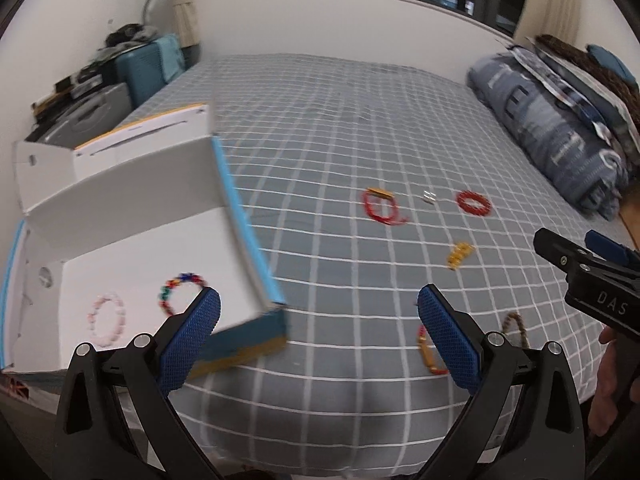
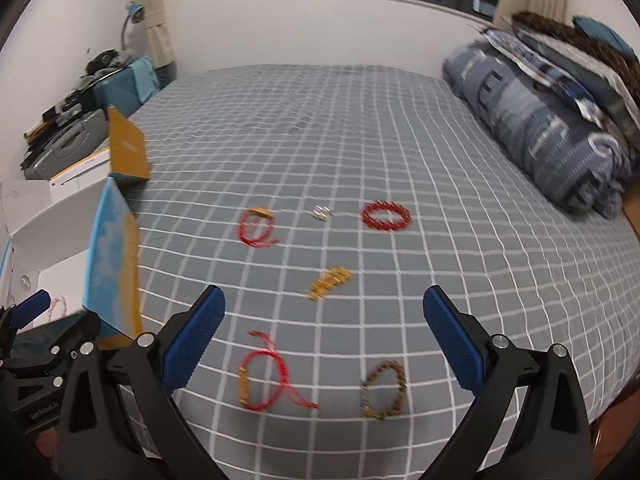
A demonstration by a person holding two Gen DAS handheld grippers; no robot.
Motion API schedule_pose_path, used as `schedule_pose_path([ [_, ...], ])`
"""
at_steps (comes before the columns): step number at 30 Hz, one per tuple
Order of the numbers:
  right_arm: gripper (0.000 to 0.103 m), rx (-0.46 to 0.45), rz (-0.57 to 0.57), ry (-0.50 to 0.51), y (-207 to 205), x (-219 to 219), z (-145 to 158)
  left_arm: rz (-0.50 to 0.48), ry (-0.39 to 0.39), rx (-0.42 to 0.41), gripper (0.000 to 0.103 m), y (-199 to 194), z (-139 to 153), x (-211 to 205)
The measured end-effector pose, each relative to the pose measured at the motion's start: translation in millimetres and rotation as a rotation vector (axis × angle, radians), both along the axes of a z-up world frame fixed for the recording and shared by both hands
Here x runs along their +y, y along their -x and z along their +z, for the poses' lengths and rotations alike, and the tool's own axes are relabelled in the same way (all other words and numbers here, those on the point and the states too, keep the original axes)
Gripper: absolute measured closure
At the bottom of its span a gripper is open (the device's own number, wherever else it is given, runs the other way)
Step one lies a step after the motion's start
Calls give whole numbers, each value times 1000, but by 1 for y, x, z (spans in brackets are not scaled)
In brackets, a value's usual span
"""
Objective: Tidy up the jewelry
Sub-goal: 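Move both tools back over the remaining bracelets on the bed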
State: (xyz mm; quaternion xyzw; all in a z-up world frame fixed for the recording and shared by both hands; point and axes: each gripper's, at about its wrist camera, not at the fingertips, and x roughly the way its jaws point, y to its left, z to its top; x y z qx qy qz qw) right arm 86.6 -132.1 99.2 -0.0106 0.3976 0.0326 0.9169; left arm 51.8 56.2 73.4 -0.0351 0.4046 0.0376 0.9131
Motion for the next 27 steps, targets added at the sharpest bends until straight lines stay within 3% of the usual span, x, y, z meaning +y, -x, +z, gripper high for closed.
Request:
schedule_pose_path([
  [6,8,35,-24,-15,6,-27,-19,-64,6,59,6,-16,-26,-34],
  [18,8,157,-41,-24,8,-73,-85,-146,4,155,6,-37,-88,-78],
  [27,22,242,-56,-87,2,-91,-121,-131,15,217,6,-48,-127,-85],
])
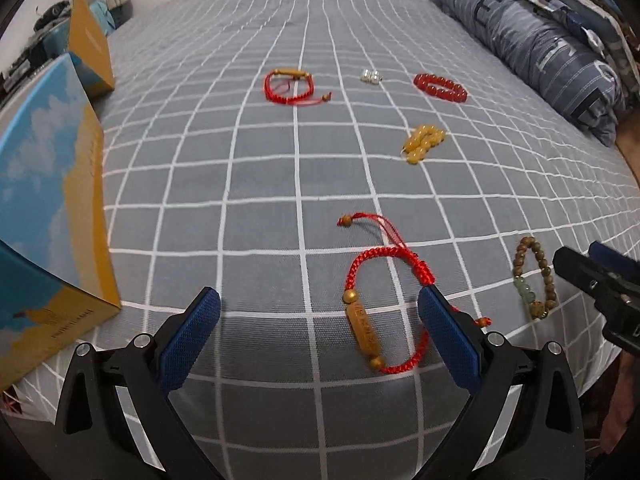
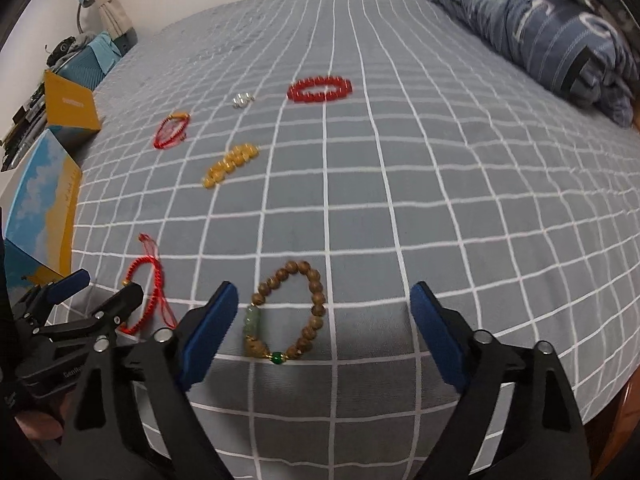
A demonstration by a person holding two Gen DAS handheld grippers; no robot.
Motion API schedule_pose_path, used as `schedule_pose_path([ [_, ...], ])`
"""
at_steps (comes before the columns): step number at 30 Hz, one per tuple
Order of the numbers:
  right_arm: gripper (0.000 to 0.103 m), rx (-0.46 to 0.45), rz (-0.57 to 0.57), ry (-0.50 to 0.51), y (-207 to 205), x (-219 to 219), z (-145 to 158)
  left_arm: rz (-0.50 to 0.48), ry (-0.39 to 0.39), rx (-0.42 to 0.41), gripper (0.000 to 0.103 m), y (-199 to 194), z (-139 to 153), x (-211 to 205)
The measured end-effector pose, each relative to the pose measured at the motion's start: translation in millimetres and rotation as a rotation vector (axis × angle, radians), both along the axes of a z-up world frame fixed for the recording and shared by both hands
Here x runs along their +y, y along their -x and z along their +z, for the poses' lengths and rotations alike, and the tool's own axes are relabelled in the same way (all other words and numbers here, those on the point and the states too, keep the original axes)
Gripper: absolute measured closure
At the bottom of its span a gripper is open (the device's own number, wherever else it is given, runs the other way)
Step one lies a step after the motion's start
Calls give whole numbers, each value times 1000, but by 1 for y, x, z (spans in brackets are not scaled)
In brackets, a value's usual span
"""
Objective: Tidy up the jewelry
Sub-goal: 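Move both tools back over the remaining bracelets on the bed, then grasp the red string bracelet with the left tool while the right tool grasps the brown wooden bracelet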
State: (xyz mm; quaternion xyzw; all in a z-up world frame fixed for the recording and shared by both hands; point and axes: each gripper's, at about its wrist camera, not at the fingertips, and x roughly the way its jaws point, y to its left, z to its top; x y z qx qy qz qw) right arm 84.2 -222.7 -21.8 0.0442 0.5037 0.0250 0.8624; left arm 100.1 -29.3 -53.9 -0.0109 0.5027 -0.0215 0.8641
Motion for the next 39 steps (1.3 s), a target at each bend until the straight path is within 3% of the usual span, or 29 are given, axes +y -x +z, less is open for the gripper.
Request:
schedule_pose_path([
  [12,48,69,27,-18,-4,6,-17,6,20,26,8,-5,-10,0],
  [15,56,91,27,-19,-6,8,-22,8,19,34,13,-6,-11,0],
  [33,88,121,19,-9,-11,12,-26,-15,20,53,63,-3,-8,0],
  [39,93,122,8,-23,-12,11,-25,-14,-3,66,89,-2,-6,1],
])
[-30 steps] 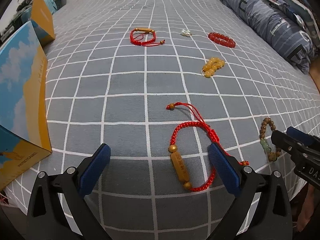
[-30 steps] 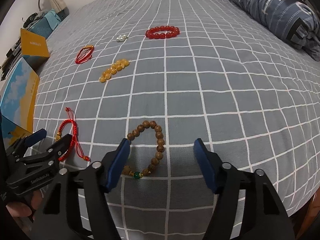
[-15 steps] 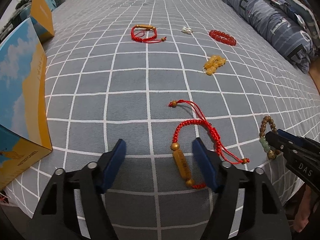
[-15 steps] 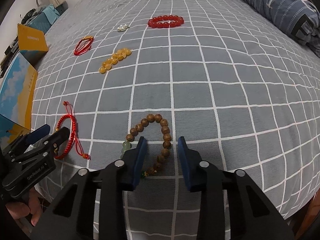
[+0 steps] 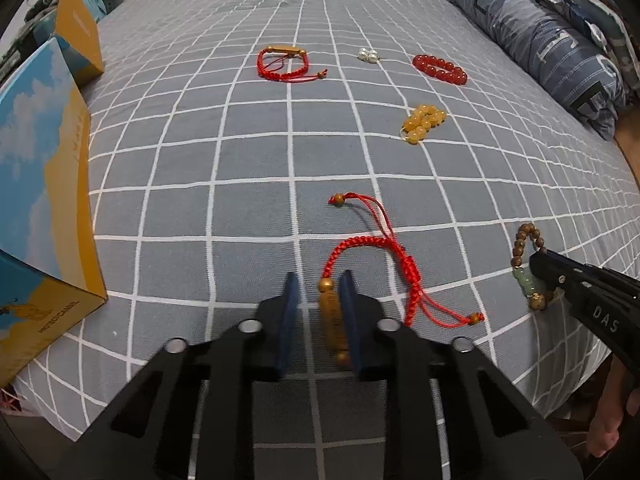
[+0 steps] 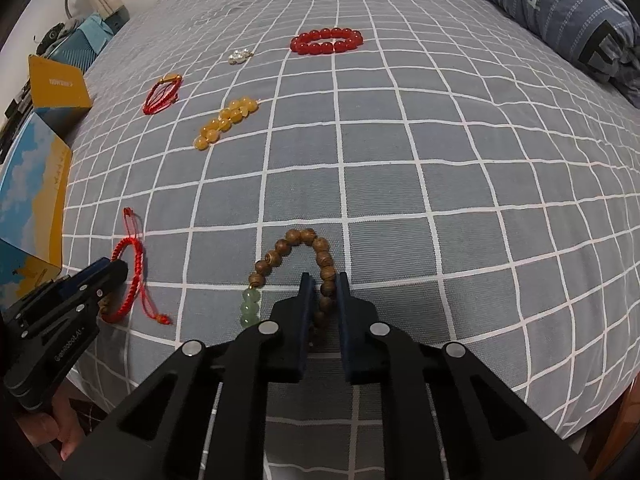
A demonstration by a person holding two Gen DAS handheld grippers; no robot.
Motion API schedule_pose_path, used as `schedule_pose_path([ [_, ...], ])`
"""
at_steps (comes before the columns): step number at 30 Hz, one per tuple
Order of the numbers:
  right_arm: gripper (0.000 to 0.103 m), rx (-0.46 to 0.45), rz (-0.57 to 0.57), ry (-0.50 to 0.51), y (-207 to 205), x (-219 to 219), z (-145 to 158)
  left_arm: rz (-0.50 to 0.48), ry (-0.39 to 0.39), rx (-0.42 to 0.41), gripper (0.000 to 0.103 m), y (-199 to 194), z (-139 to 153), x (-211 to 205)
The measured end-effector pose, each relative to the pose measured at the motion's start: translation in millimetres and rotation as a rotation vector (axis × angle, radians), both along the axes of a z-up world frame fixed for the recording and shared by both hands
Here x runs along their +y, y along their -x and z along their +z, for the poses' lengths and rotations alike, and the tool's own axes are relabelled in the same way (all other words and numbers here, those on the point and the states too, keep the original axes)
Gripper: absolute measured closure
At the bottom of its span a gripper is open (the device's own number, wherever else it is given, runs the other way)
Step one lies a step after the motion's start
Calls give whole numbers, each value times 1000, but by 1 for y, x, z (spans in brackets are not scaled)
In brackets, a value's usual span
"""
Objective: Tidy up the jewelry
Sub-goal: 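Grasp the red string bracelet with the left tool while the right tool grasps the brown wooden bracelet, then lift both held bracelets off the bed cover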
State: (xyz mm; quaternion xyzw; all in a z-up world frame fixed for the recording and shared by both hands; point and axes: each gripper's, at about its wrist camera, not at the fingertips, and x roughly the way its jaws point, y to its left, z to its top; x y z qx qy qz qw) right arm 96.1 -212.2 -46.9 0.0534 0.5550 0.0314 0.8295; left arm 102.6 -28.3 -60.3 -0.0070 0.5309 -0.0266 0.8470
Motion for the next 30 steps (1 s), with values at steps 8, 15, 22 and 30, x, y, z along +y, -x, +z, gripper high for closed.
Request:
schedule_pose_path([
  [8,94,-7,-6,0,1,1,3,4,7,-8,94,5,9,4],
  [15,94,-26,-5,-6,4,3,11,5,20,-27,94,8,17,7],
  [22,94,-52,-5,-20,7,3,21,1,42,-48,94,11,28,11],
  [30,94,-90,7,-35,10,6,31,-3,64,-82,94,16,43,14],
])
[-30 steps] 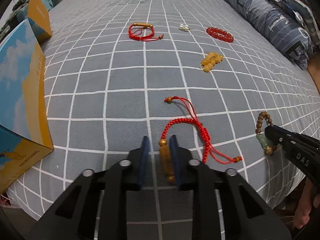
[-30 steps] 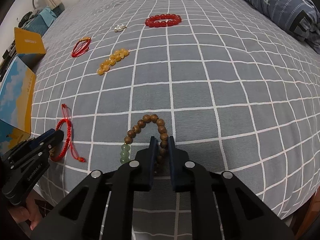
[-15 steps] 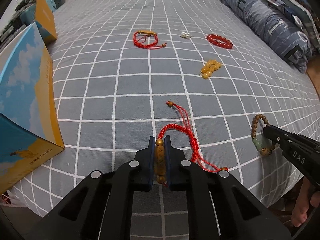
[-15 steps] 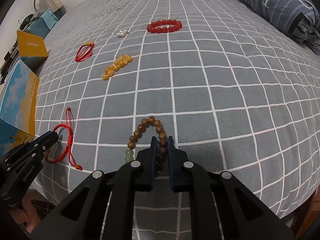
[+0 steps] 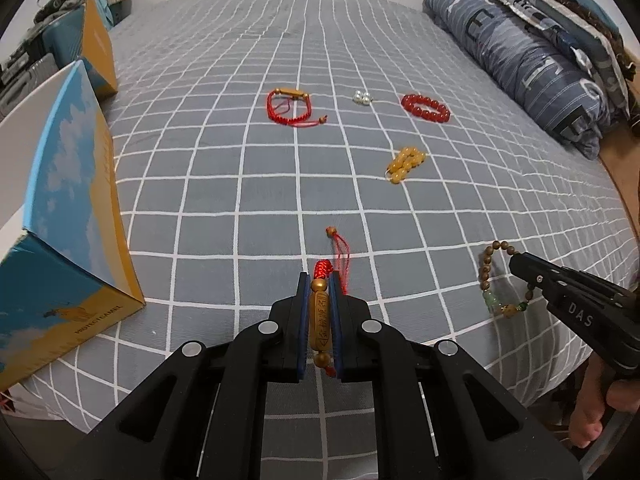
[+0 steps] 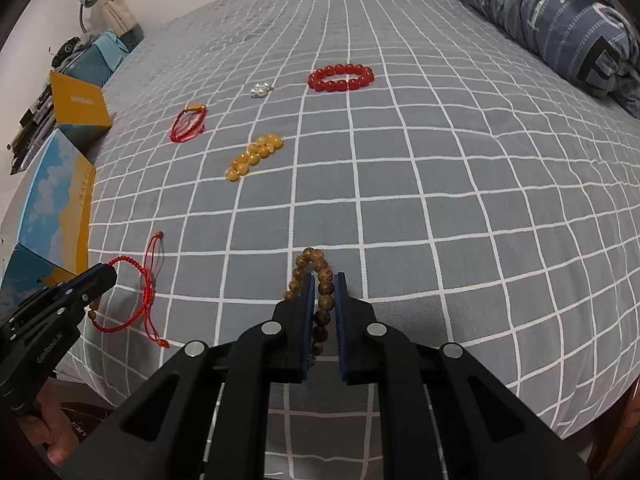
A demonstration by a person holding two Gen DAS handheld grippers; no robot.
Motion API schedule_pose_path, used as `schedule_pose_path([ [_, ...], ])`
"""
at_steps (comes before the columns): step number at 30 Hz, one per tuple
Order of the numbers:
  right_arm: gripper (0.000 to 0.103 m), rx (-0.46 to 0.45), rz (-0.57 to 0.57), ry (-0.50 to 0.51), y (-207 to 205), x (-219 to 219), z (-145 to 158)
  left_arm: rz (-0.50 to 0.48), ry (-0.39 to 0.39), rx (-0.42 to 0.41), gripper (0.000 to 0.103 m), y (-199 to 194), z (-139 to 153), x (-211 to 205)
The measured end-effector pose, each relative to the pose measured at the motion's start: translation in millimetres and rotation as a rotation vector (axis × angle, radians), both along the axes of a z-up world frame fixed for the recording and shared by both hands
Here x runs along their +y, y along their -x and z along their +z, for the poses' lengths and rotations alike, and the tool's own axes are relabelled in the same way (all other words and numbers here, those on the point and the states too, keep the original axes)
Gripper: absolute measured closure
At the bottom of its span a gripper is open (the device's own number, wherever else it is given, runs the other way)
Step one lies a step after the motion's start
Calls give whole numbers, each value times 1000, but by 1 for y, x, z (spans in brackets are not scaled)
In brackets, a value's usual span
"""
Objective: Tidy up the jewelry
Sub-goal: 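Lift both held bracelets off the bed cover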
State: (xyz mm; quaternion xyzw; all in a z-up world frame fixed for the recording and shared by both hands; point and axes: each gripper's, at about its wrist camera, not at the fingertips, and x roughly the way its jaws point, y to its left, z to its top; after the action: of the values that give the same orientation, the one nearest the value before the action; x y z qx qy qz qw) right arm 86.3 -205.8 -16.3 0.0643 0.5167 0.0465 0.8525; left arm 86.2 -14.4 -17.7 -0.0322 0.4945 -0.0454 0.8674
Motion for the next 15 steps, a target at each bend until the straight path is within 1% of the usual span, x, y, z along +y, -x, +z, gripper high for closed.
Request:
schedule_pose_path([
  [7,94,-43,3,-1,4,4,13,7,-3,-29,94,4,10,4],
  [15,95,-104,0,14,10,8,29,10,-4,-91,94,12,29,8],
])
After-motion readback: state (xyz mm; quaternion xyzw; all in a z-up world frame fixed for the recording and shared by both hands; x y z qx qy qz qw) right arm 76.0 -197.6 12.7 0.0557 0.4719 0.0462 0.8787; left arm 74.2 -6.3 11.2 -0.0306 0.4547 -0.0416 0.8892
